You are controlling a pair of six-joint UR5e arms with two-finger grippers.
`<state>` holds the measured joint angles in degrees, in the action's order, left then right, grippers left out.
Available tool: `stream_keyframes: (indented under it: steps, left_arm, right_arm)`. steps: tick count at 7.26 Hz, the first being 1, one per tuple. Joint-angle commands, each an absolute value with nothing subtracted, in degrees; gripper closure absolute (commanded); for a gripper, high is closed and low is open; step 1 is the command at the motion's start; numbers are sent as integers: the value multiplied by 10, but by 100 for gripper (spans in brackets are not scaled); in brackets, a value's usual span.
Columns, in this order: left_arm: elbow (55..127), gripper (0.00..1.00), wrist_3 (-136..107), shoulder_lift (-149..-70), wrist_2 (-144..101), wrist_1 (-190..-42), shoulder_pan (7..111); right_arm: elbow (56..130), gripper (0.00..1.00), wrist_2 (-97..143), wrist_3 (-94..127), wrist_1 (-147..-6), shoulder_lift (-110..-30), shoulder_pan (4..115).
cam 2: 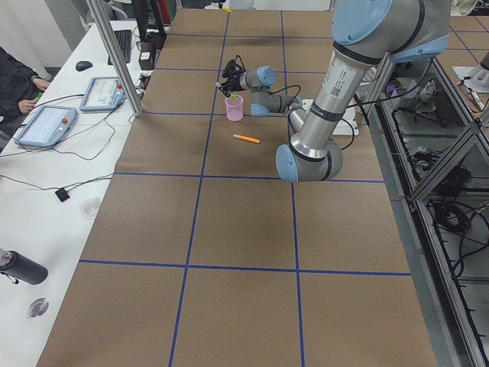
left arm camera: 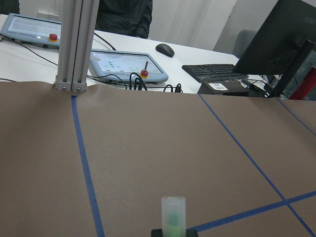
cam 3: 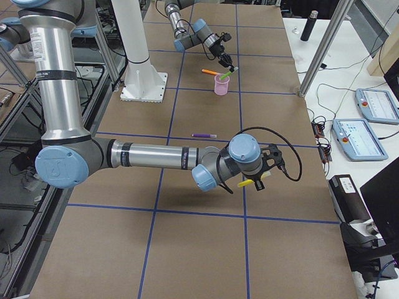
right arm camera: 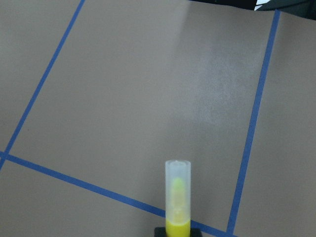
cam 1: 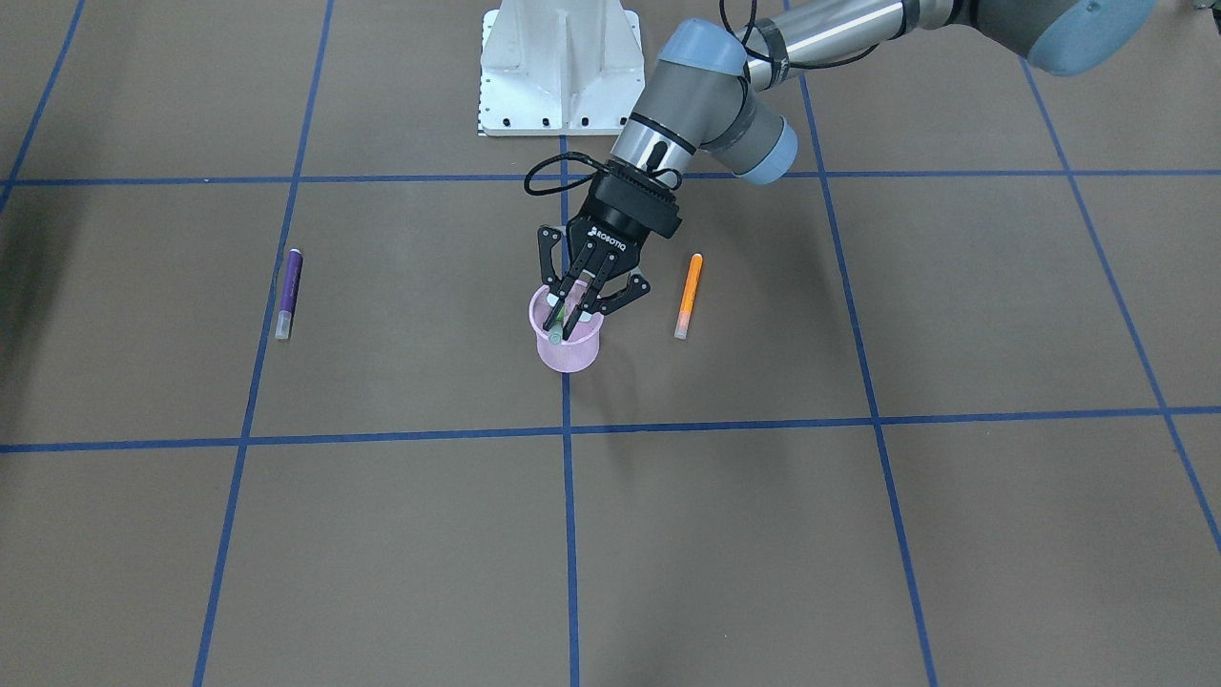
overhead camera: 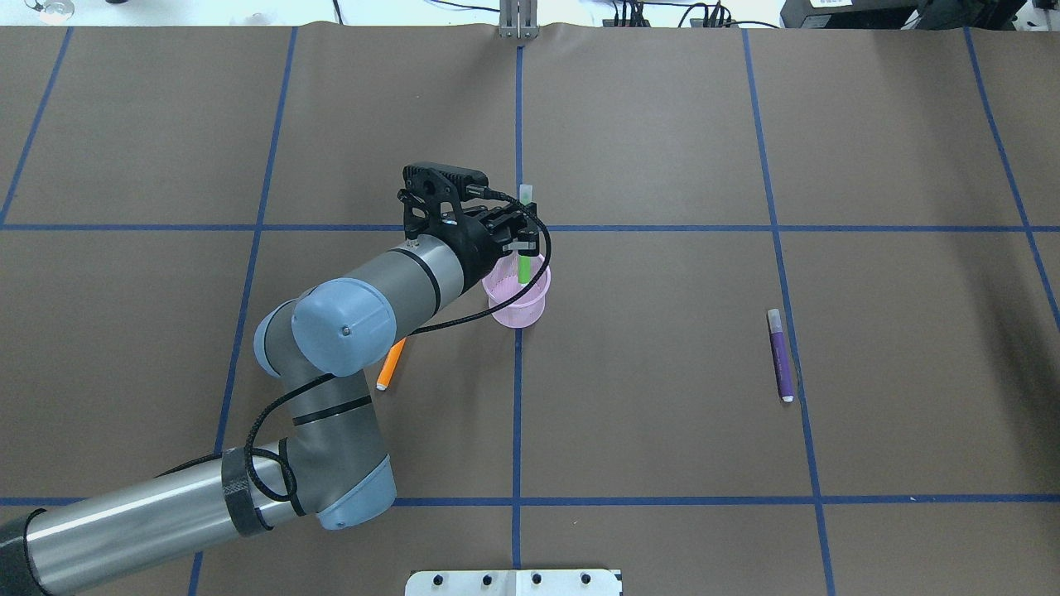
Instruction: Collect pens into pen holder
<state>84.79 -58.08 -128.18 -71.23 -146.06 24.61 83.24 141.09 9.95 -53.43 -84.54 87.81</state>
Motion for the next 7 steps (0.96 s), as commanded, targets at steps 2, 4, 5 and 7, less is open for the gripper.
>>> stream_keyframes:
  steps: [2,4,5,7]
  left_arm:
    - [828,100,-578,-1274,-713,-1483,237]
    - [833,8,-577,-1274,-719,-1499,237]
    - [856,3,-584,-1275,-718,-1495,237]
    - [910,2,-598,-1255,-765,-1432,247]
  right_arm:
    - [834,100,1410,152,-461,-842,878]
    - [834,100,1410,153,-447,-819,878]
    - [841,100,1407,155,-446,-802,878]
    - [887,100,1406,276,-446,-779,875]
